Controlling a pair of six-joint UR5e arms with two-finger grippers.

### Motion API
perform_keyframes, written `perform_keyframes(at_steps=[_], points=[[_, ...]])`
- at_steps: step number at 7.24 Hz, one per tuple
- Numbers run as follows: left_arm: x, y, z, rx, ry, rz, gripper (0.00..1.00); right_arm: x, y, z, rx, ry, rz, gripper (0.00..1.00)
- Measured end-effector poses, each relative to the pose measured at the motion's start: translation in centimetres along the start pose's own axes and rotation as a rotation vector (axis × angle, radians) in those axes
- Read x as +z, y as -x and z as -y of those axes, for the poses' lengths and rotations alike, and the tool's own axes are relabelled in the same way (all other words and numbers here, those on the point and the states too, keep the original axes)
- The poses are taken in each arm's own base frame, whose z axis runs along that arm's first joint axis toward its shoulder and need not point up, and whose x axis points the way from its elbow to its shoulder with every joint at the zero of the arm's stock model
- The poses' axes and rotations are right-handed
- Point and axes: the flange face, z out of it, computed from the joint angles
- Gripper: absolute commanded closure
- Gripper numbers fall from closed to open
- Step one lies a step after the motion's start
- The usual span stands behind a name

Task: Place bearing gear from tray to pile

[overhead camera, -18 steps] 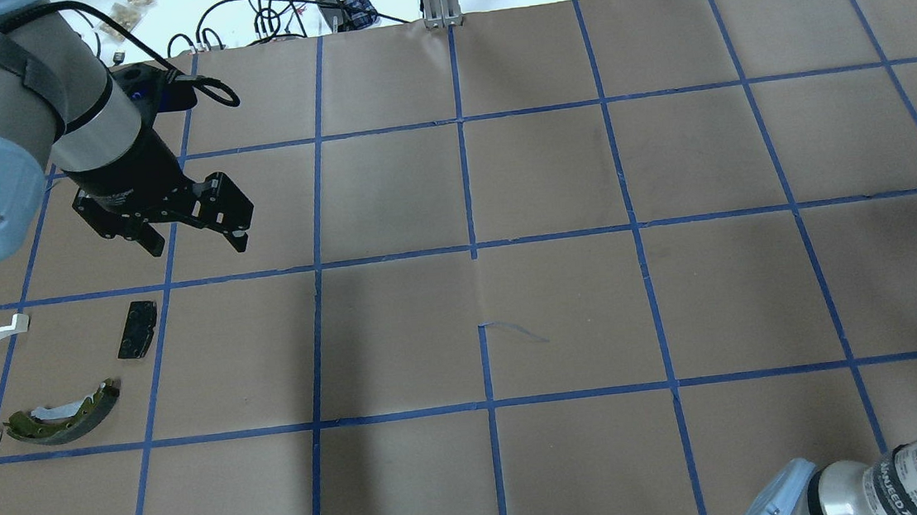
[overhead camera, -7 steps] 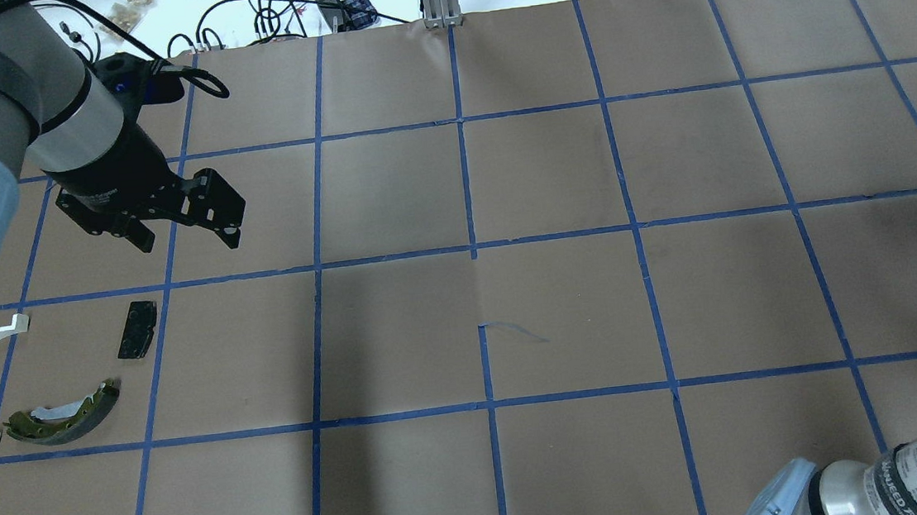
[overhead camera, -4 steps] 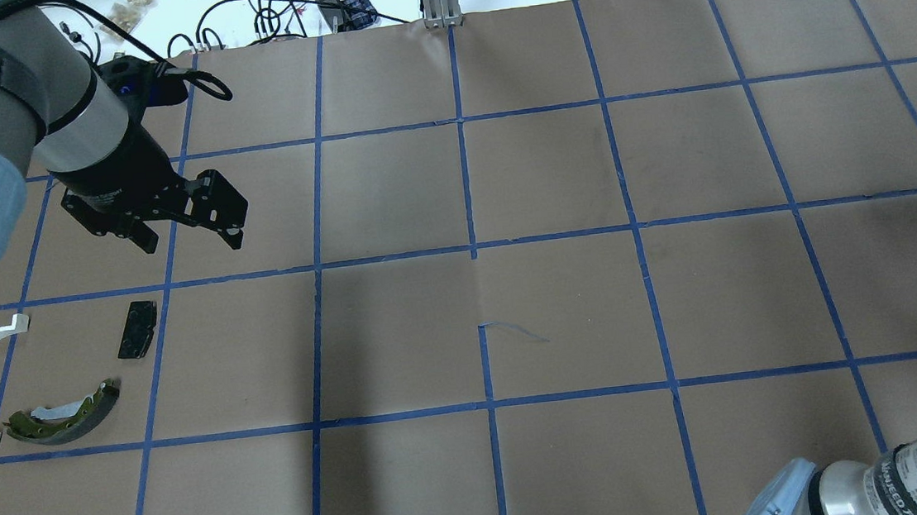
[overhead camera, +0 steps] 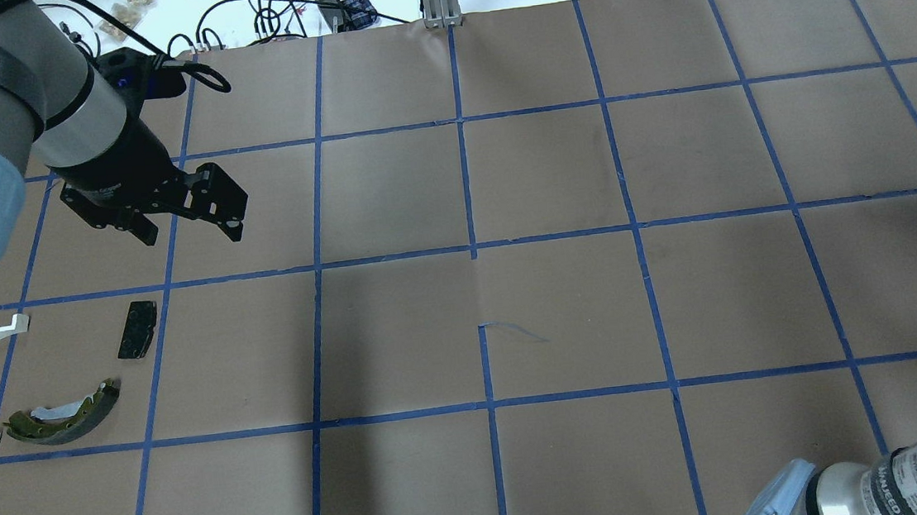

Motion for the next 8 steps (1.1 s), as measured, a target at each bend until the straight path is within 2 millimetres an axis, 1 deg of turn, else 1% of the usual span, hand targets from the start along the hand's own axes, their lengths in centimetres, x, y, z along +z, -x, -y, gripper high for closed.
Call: perform_keyframes(at_steps=[1, 2, 3, 4, 5, 6, 7, 8], points=[[-0.4, -0.1, -0.2, 0.001, -0.014, 0.001, 0.00, -1.8, -0.1, 2.1, 0.057, -0.022, -0.004, 0.87], [-0.5, -0.1, -0.2, 0.000, -0.019, 0.002, 0.00, -3.2, -0.7, 6.1, 0.108, -0.047, -0.006, 0.90], [-0.4, -0.1, -0.2, -0.001, -0.017, 0.003, 0.00, -3.9, -1.9, 11.7, 0.172, -0.062, -0.001, 0.90], [-0.2, -0.1, 0.0, -0.002, -0.013, 0.004, 0.00, -4.7, -3.1, 18.0, 0.247, -0.067, 0.000, 0.90], [-0.1, 0.0, 0.0, -0.002, -0.012, 0.004, 0.00, -6.1, -3.7, 25.1, 0.329, -0.068, -0.008, 0.90], [-0.1, 0.0, 0.0, -0.001, -0.011, 0.004, 0.00, -7.6, -3.7, 32.9, 0.421, -0.075, -0.022, 0.90], [0.1, 0.0, 0.0, -0.001, -0.007, 0.003, 0.00, -9.3, -2.8, 41.9, 0.519, -0.090, -0.036, 0.90], [0.4, 0.0, -0.1, -0.001, -0.001, 0.003, 0.00, -10.8, -0.9, 50.9, 0.634, -0.130, -0.034, 0.90]])
